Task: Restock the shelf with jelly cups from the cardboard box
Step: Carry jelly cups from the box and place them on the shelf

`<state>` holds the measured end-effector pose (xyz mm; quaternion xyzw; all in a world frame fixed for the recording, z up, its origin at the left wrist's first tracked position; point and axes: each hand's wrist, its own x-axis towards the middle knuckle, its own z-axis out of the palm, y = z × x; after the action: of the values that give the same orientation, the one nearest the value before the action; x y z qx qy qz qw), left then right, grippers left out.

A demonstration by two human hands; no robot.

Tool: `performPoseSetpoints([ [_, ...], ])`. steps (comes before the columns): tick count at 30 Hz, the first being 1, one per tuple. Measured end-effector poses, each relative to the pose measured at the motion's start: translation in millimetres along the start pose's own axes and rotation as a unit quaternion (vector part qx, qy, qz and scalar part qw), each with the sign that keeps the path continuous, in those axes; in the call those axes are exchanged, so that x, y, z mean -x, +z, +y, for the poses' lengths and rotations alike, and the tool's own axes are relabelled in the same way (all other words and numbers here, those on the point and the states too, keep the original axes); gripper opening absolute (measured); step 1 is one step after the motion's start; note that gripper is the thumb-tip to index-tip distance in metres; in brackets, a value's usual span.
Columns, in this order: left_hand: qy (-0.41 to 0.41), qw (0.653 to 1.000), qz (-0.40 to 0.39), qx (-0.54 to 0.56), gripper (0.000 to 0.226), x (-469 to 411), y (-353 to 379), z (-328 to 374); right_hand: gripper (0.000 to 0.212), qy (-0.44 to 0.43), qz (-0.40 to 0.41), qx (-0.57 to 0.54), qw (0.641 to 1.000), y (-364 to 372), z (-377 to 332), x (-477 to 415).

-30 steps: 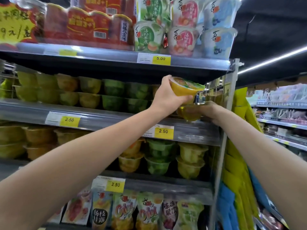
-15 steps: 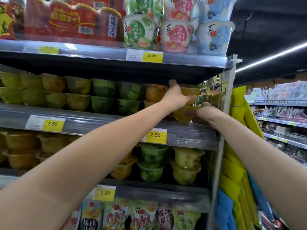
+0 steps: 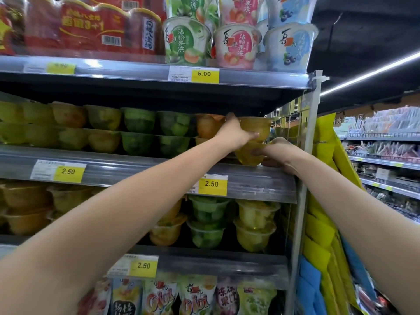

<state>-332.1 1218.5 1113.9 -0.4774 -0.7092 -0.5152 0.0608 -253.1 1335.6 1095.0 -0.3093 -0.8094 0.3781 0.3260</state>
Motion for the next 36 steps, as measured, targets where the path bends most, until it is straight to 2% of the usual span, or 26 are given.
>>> performPoseSetpoints([
  [7, 0.035, 0.998, -0.004, -0.051, 0.044, 10.4, -13.1, -15.2, 0.065, 0.003, -0.011, 0.016, 1.000, 1.3, -5.4, -3.2],
  [11, 0.043, 0.998, -0.022, -0.041, 0.051, 11.9, -16.2, -18.0, 0.066, -0.004, -0.020, 0.028, 0.999, 2.7, -6.2, -7.7],
  [15, 0.061, 0.997, -0.021, -0.030, 0.061, 15.1, -19.3, -22.0, 0.079, -0.016, -0.023, 0.049, 0.998, 2.6, -0.8, -16.5],
  [17, 0.073, 0.997, -0.019, -0.024, 0.060, 17.9, -22.8, -23.8, 0.073, -0.015, -0.014, 0.062, 0.998, 4.0, -8.5, -2.4],
  [20, 0.095, 0.995, -0.005, -0.026, 0.057, 23.8, -30.2, -27.4, 0.048, -0.038, -0.004, 0.098, 0.994, 3.9, -20.8, 18.7],
  [22, 0.108, 0.994, 0.007, -0.035, 0.056, 29.2, -36.7, -30.6, 0.041, -0.063, 0.004, 0.136, 0.989, 3.7, -26.6, 27.4],
  [25, 0.128, 0.990, 0.021, -0.055, 0.051, 40.5, -49.0, -36.5, 0.037, -0.089, 0.037, 0.198, 0.975, 9.6, -38.1, 41.8],
  [27, 0.138, 0.986, 0.032, -0.086, 0.049, 50.5, -57.9, -42.9, 0.054, -0.087, 0.072, 0.241, 0.964, 18.1, -42.6, 52.8],
  [29, 0.139, 0.979, 0.048, -0.142, 0.047, 64.5, -68.7, -49.5, 0.059, -0.083, 0.111, 0.290, 0.947, 31.2, -45.8, 69.0],
  [33, 0.169, 0.929, 0.105, -0.312, 0.049, 95.2, -91.3, -69.4, 0.066, -0.113, 0.168, 0.385, 0.900, 68.7, -52.7, 108.1],
  [36, 0.157, 0.911, 0.116, -0.364, 0.057, 116.5, -107.9, -97.5, 0.064, -0.161, 0.173, 0.433, 0.870, 102.7, -52.6, 135.8],
])
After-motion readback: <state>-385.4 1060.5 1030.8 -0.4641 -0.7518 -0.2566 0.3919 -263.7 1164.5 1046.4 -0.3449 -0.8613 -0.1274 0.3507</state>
